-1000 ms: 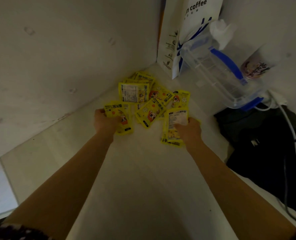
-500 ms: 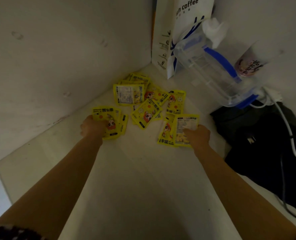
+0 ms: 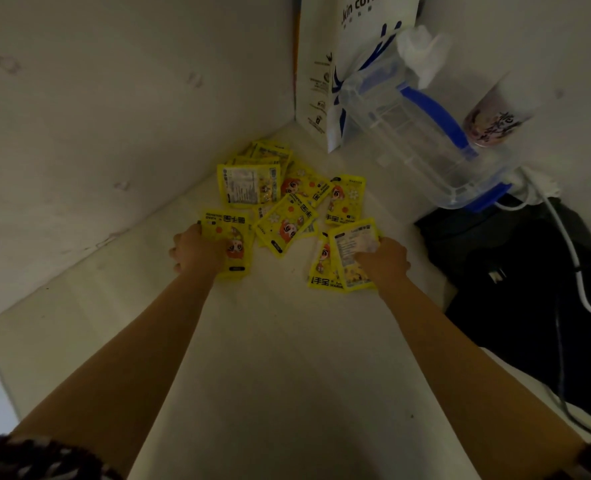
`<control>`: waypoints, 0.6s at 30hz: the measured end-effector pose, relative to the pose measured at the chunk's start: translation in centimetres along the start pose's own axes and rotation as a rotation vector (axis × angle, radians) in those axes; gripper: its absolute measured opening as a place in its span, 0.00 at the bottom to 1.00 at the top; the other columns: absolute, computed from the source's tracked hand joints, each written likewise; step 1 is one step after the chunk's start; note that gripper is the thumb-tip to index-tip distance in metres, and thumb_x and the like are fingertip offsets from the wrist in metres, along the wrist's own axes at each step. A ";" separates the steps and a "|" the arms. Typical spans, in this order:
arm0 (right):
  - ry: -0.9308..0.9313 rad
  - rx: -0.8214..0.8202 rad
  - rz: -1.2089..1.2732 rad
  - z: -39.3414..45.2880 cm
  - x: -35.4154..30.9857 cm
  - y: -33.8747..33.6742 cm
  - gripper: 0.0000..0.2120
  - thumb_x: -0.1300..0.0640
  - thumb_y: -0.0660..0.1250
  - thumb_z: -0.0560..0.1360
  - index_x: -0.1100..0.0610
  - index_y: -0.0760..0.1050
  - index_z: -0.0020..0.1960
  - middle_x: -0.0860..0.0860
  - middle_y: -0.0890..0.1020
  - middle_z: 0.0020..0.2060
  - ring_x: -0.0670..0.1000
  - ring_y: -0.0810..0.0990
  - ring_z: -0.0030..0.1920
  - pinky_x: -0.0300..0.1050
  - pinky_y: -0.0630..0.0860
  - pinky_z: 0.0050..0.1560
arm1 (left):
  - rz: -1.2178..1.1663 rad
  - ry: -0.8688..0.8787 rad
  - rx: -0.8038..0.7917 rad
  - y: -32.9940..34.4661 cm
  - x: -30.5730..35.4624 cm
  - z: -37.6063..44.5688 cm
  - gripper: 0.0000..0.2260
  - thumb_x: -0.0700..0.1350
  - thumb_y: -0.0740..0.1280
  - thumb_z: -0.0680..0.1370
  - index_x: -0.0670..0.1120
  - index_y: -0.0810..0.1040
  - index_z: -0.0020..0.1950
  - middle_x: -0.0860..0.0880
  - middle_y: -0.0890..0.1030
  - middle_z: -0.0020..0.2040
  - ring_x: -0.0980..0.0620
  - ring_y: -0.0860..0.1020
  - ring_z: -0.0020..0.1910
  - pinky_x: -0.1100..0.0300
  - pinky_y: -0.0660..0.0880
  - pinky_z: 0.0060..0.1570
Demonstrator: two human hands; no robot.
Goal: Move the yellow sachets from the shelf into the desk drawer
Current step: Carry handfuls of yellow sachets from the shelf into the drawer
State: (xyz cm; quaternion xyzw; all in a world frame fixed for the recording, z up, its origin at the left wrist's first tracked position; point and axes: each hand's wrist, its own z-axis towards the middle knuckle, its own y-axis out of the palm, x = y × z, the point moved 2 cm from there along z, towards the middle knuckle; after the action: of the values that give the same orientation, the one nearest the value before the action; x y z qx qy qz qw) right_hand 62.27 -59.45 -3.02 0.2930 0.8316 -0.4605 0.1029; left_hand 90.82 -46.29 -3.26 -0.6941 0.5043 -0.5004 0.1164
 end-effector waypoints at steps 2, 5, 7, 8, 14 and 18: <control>-0.007 0.001 0.051 -0.3 0.0 0.0 0.24 0.52 0.71 0.70 0.59 0.73 0.63 0.60 0.73 0.63 0.63 0.74 0.61 0.50 0.73 0.55 | -0.052 0.007 -0.006 -0.4 0.0 -0.9 0.17 0.52 0.74 0.62 0.51 0.78 0.49 0.47 0.80 0.53 0.44 0.80 0.49 0.44 0.79 0.48; -0.049 0.021 0.115 -0.5 0.2 -0.3 0.23 0.54 0.72 0.69 0.61 0.74 0.61 0.62 0.75 0.60 0.62 0.77 0.57 0.52 0.77 0.55 | -0.197 0.006 -0.022 -1.1 0.2 -2.9 0.10 0.40 0.74 0.69 0.47 0.77 0.47 0.47 0.80 0.46 0.48 0.79 0.41 0.57 0.77 0.35; -0.092 0.029 0.152 -0.9 0.2 -0.6 0.21 0.56 0.72 0.69 0.62 0.75 0.60 0.62 0.77 0.57 0.61 0.77 0.57 0.51 0.76 0.53 | -0.274 -0.001 -0.027 -1.3 -0.5 -3.6 0.10 0.39 0.74 0.70 0.46 0.77 0.48 0.47 0.81 0.44 0.50 0.79 0.38 0.61 0.74 0.31; -0.105 0.029 0.185 -1.2 0.3 -0.8 0.20 0.57 0.72 0.70 0.62 0.75 0.59 0.61 0.78 0.56 0.61 0.77 0.56 0.50 0.76 0.51 | -0.300 0.003 -0.031 -1.6 -0.7 -4.0 0.11 0.39 0.74 0.70 0.45 0.77 0.49 0.47 0.81 0.44 0.51 0.79 0.37 0.61 0.74 0.30; -0.153 0.054 0.326 -3.7 0.6 -2.2 0.15 0.61 0.68 0.73 0.62 0.74 0.58 0.58 0.80 0.53 0.56 0.80 0.48 0.43 0.73 0.42 | -0.430 0.002 -0.102 -2.4 -2.8 -7.2 0.12 0.40 0.76 0.70 0.45 0.76 0.48 0.46 0.80 0.41 0.47 0.78 0.36 0.59 0.73 0.28; -0.135 0.046 0.391 -5.9 1.8 -3.1 0.12 0.60 0.68 0.73 0.59 0.73 0.56 0.56 0.80 0.52 0.55 0.80 0.47 0.47 0.77 0.44 | -0.498 0.011 -0.141 -2.9 -4.0 -9.9 0.11 0.37 0.75 0.70 0.45 0.76 0.49 0.49 0.80 0.41 0.49 0.79 0.37 0.56 0.77 0.34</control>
State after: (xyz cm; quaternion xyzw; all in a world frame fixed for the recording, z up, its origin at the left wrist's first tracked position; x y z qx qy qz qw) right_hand 59.60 -55.16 1.64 0.4195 0.7393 -0.4693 0.2391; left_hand 84.54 -38.29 1.00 -0.8004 0.3523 -0.4811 -0.0618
